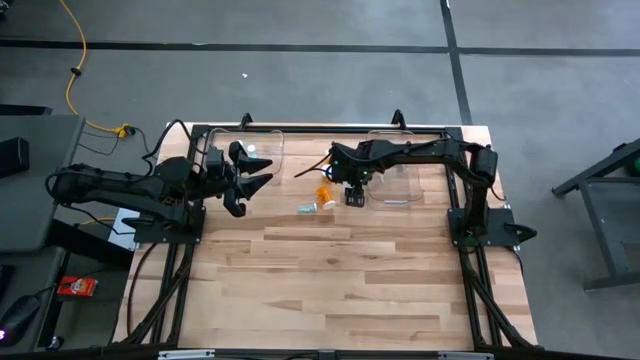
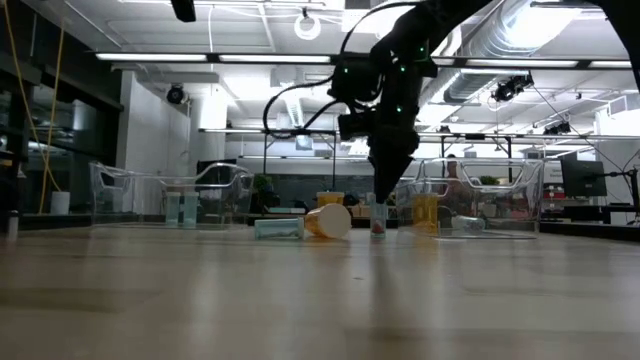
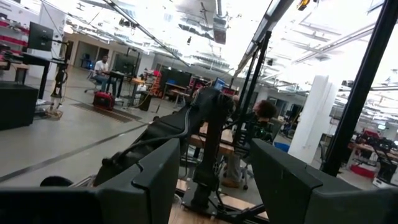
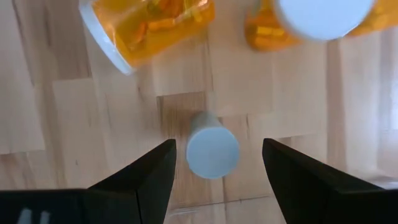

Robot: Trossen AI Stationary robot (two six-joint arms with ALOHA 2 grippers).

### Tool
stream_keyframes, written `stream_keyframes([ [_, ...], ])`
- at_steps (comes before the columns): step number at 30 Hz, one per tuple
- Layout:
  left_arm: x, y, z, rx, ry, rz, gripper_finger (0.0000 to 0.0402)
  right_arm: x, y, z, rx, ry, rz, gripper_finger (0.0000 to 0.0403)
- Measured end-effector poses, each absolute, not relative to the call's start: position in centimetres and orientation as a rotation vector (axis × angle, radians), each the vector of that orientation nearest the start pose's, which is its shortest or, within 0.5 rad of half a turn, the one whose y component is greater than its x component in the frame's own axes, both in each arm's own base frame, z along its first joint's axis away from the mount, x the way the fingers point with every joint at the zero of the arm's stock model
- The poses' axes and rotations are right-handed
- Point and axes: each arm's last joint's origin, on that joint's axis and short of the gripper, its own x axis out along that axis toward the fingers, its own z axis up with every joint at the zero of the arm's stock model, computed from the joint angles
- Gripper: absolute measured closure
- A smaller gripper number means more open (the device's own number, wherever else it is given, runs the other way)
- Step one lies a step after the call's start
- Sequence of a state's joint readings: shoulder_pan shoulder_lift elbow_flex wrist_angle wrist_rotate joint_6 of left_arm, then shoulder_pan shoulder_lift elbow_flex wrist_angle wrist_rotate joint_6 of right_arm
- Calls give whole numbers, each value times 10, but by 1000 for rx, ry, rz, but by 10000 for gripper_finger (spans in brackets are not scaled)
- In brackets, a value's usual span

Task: Pick and place medicine bottles into bin by pill shape (circle, oval)
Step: Put the blue capsule bottle into the right transparent bin

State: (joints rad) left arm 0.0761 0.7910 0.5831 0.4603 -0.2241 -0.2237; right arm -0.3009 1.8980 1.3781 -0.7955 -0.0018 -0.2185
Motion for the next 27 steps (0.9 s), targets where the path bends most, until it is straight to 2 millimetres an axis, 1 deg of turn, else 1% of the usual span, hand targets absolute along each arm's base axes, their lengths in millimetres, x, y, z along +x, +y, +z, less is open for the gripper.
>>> stream_keyframes([
  [3,178,20,323,-240,-285,269,216,356,-110,184,21,1339,-111,169],
  [11,178,20,323,-240,-285,269,216,357,-111,185,29,1324,-124,173],
  [14,178,20,323,-240,-285,269,216,357,-111,185,28,1321,-124,195],
  [22,178,20,323,-240,-285,269,216,358,-111,186,32,1307,-103,278],
  [27,178,20,323,-240,-285,269,216,358,-110,186,46,1298,-83,303],
])
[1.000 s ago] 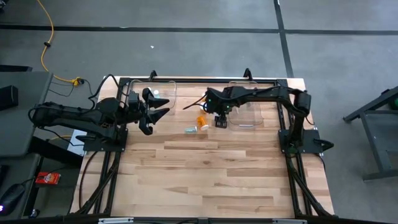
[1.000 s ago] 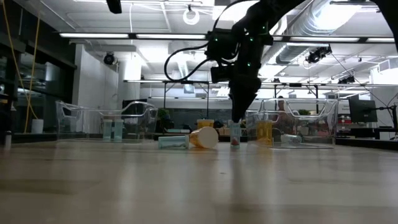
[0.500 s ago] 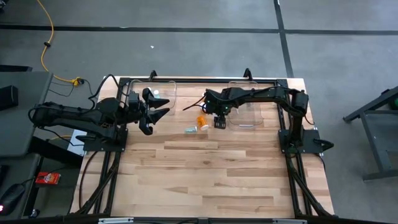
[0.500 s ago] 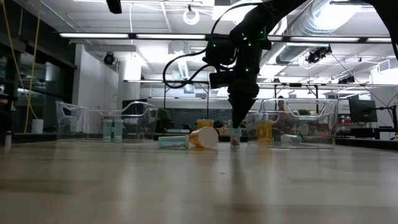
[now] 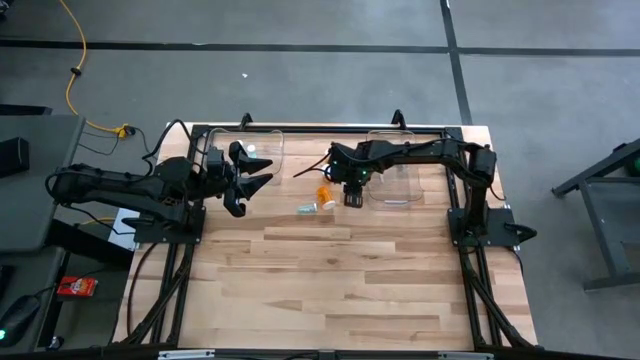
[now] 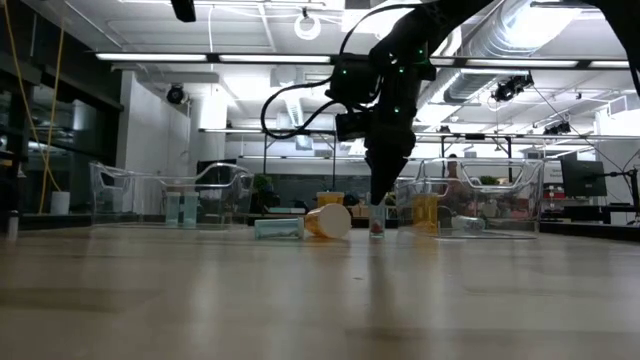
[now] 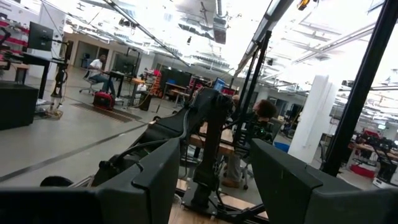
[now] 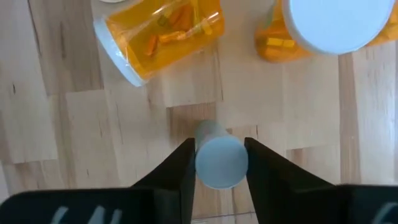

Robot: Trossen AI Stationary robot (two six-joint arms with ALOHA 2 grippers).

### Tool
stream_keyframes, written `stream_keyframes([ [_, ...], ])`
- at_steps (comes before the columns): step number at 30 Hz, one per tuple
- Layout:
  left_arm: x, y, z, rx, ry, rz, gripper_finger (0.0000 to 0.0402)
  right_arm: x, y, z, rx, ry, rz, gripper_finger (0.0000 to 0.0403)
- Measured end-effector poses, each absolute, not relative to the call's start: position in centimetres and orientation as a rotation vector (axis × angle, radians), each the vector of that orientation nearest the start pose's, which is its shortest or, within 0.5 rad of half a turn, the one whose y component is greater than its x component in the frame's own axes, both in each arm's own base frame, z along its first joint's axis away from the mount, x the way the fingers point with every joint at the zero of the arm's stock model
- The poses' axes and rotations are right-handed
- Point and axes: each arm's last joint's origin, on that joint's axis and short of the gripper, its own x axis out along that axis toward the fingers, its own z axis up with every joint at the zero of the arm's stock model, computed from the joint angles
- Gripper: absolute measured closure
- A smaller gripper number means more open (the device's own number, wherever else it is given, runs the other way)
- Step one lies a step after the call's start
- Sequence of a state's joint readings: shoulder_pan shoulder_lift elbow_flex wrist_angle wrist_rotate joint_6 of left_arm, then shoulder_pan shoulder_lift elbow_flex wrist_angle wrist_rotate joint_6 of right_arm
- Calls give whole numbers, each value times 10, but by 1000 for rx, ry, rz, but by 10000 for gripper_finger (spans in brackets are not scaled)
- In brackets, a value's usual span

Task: Pick and place medicine bottles into bin by pill shape (circle, oval)
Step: Put the blue capsule bottle into the right transparent bin

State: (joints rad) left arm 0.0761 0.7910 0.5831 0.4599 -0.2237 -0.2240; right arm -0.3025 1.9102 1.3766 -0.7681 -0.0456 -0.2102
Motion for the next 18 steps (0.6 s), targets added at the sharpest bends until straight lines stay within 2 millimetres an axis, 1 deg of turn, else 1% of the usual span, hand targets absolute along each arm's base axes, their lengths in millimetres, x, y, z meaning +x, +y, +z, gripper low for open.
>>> stream_keyframes([
  [2,178,20,323,-239,-284,269,216,358,-110,188,52,1307,-75,306],
  [4,178,20,323,-239,-284,269,216,355,-108,195,72,1309,-57,307],
  [7,178,20,323,-240,-282,268,216,347,-103,220,137,1258,-35,308],
  [9,179,20,323,-239,-275,266,216,341,-97,238,166,1194,-32,308],
  [13,179,20,320,-237,-253,269,216,320,-74,273,176,1048,-49,309],
  [18,180,20,317,-235,-220,273,216,292,-37,310,175,815,-93,309],
])
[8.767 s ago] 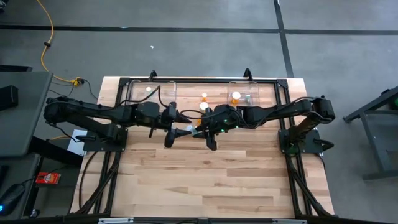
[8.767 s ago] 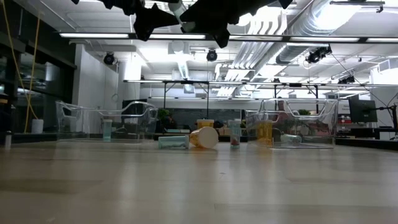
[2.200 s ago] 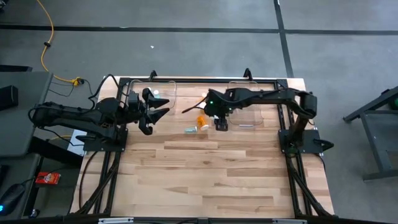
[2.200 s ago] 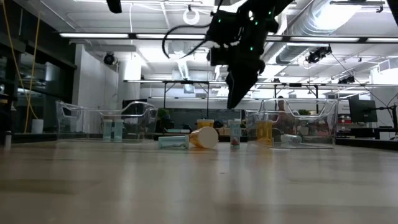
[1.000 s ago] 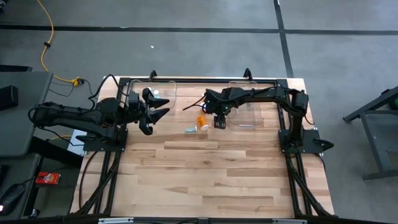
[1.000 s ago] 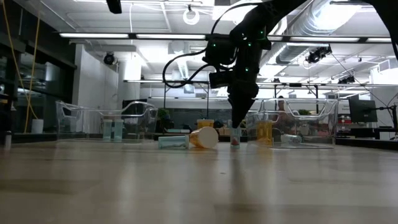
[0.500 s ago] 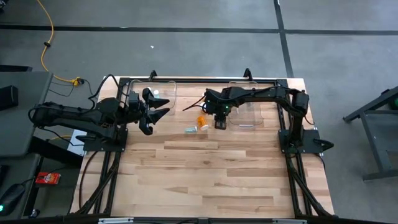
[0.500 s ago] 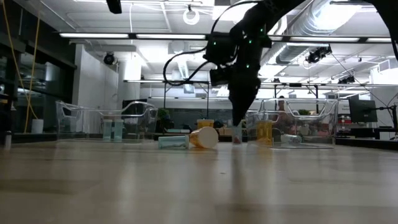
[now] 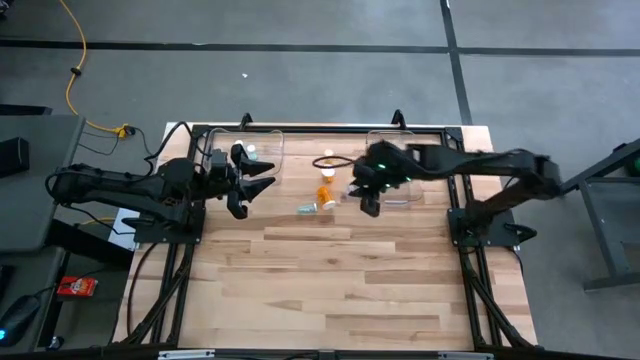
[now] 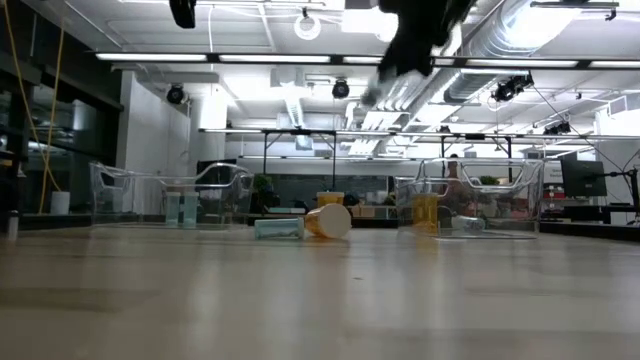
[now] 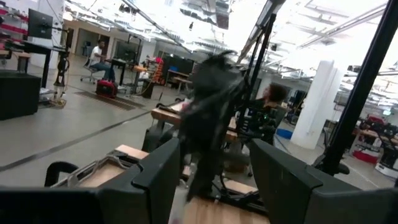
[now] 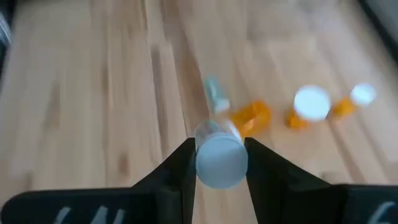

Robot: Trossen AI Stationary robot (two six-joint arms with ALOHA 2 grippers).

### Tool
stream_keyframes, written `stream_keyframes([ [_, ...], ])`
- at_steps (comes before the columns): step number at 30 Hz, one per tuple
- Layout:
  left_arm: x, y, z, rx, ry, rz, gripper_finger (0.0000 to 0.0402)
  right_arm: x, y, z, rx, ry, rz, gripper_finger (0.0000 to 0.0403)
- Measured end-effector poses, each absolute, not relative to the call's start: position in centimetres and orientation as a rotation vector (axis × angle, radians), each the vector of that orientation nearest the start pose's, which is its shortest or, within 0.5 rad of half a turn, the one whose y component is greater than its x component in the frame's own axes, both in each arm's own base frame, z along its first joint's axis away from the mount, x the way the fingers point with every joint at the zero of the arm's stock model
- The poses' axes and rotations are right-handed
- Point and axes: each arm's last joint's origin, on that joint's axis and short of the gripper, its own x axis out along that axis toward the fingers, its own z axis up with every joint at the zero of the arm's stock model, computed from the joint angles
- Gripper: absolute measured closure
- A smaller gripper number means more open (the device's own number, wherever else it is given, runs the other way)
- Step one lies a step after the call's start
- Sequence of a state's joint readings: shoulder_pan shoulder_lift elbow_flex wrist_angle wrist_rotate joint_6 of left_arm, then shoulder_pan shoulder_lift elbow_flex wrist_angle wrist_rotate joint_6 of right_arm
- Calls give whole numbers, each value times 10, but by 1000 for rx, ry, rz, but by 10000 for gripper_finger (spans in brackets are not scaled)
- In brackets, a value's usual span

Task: Pick and place medicine bottles into bin by pill shape (circle, oval)
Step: Put the blue capsule bottle into the right transparent bin

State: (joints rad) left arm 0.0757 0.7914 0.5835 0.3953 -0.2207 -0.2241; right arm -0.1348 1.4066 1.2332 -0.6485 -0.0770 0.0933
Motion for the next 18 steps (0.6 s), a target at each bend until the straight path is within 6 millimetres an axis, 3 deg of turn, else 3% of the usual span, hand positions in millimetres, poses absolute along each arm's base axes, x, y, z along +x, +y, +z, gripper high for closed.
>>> stream_keyframes([
  [9,181,19,315,-231,-193,237,216,268,5,363,143,414,-212,310],
  [18,182,18,313,-234,-166,195,216,274,20,372,98,305,-183,310],
])
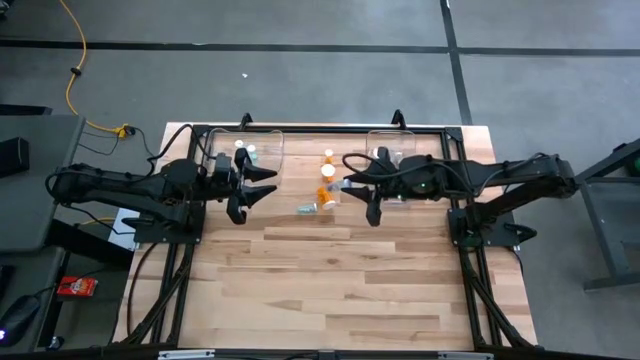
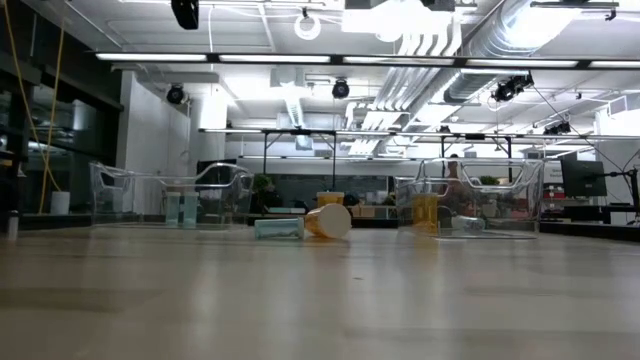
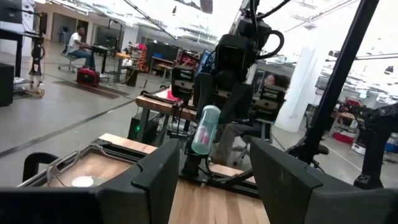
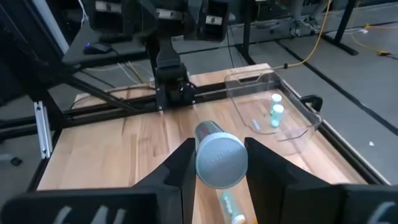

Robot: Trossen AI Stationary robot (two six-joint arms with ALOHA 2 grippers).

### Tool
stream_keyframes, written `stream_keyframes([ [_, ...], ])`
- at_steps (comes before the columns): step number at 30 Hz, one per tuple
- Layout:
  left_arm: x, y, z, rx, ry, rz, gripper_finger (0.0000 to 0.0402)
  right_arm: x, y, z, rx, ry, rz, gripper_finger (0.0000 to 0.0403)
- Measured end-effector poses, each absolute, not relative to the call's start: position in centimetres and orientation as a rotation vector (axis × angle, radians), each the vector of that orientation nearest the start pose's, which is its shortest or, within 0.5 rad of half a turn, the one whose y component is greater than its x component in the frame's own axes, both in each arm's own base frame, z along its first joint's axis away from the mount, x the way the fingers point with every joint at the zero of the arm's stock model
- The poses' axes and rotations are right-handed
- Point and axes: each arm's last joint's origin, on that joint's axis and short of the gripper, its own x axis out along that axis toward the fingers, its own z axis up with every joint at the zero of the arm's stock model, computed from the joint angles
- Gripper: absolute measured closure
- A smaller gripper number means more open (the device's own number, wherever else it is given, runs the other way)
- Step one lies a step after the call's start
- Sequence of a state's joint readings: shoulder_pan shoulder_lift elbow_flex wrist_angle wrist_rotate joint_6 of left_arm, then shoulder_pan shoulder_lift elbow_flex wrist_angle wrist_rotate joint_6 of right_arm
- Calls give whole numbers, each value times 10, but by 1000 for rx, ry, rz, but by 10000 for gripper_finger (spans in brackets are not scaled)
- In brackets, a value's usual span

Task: Pick and place medicine bottles into bin by pill shape (circle, oval)
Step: Put the blue capsule bottle into the right transparent bin

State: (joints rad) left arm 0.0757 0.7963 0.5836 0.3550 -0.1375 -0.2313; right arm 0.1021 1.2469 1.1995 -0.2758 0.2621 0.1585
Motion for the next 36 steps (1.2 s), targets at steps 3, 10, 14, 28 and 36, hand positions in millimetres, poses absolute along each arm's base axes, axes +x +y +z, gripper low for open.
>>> stream_keyframes([
  [3,182,18,313,-235,-166,196,216,274,19,373,101,294,-187,310],
  [10,182,18,313,-235,-163,196,216,271,19,378,114,328,-194,309],
  [14,182,18,312,-236,-159,198,216,258,7,397,77,474,-312,308],
  [28,182,18,310,-260,-140,200,216,230,-76,303,139,1166,-585,306],
  [36,182,18,310,-262,-141,210,216,214,-109,227,333,1146,-703,306],
])
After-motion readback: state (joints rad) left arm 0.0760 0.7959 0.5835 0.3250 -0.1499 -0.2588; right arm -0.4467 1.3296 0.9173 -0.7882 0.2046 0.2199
